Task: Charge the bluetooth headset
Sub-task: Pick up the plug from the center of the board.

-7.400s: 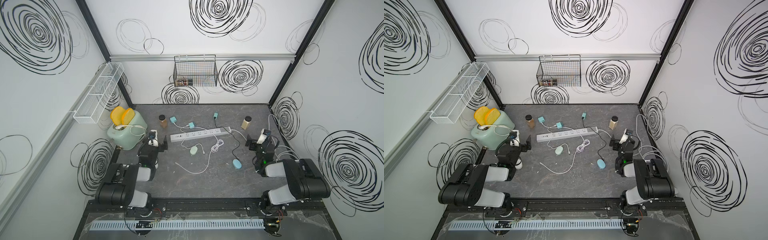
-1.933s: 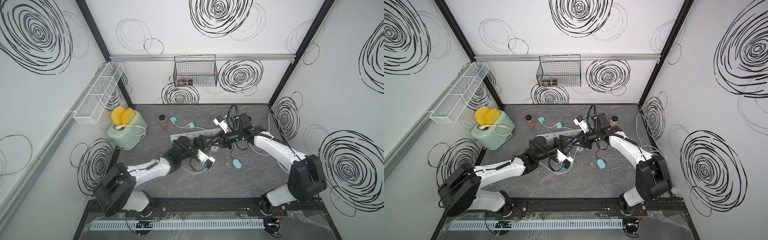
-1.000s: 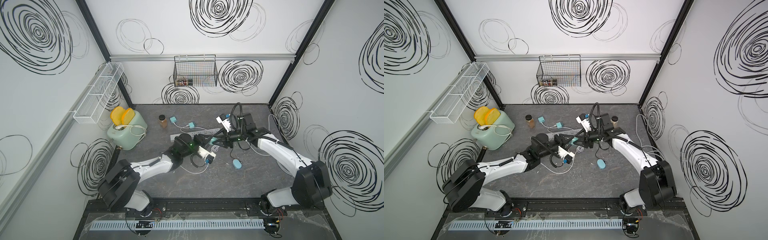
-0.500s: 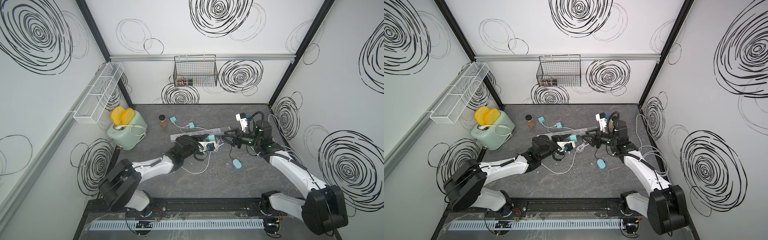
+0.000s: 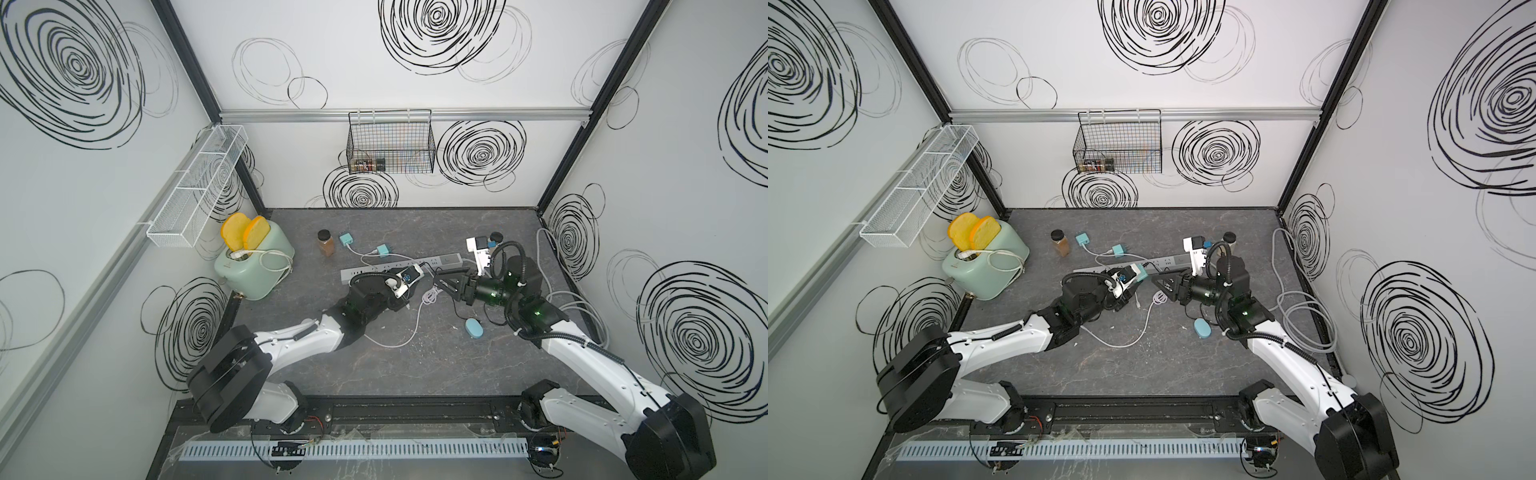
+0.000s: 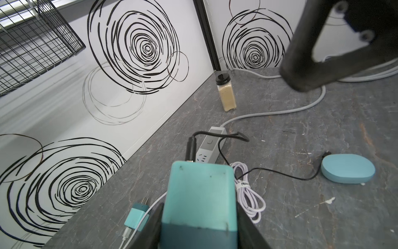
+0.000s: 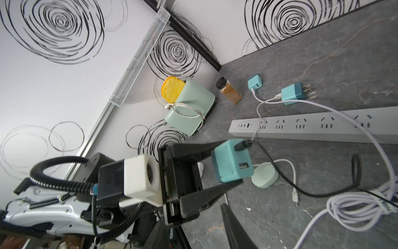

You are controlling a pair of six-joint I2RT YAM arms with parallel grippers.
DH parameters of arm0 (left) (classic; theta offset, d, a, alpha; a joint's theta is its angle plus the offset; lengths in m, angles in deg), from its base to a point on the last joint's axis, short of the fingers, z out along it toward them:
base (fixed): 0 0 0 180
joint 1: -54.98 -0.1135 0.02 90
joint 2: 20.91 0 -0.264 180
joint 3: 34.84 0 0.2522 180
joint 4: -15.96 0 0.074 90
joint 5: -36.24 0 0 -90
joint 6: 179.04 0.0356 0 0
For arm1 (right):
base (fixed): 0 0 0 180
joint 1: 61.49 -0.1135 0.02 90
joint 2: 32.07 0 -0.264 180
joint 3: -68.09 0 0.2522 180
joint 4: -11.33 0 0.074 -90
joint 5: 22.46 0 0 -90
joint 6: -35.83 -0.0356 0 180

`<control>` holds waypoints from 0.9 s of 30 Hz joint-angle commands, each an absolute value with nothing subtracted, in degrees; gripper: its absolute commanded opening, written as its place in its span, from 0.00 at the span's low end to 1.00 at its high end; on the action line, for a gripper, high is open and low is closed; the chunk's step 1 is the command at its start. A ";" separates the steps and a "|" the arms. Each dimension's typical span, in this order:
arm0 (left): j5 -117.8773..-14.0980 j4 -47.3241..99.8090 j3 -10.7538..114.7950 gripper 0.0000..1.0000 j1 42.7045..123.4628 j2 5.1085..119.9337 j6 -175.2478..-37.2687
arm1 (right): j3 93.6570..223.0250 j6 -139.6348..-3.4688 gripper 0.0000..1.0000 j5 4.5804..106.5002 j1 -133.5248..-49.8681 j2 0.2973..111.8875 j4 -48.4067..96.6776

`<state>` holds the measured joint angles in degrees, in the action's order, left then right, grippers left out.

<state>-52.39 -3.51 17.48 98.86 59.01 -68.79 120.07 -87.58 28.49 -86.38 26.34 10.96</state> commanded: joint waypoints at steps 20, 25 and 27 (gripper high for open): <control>-55.74 -10.47 16.09 0.23 99.85 55.81 -79.34 | 120.04 -96.27 0.48 27.66 -88.11 33.41 6.02; -56.39 -11.67 15.85 0.23 100.30 56.01 -79.69 | 120.17 -96.70 0.48 27.15 -88.05 34.70 5.48; -57.12 -12.40 15.66 0.23 100.38 56.04 -80.01 | 120.43 -96.80 0.48 27.18 -88.08 35.14 5.24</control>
<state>-55.45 -7.25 16.37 99.91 56.87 -78.45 120.07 -95.55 28.10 -87.80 34.54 7.70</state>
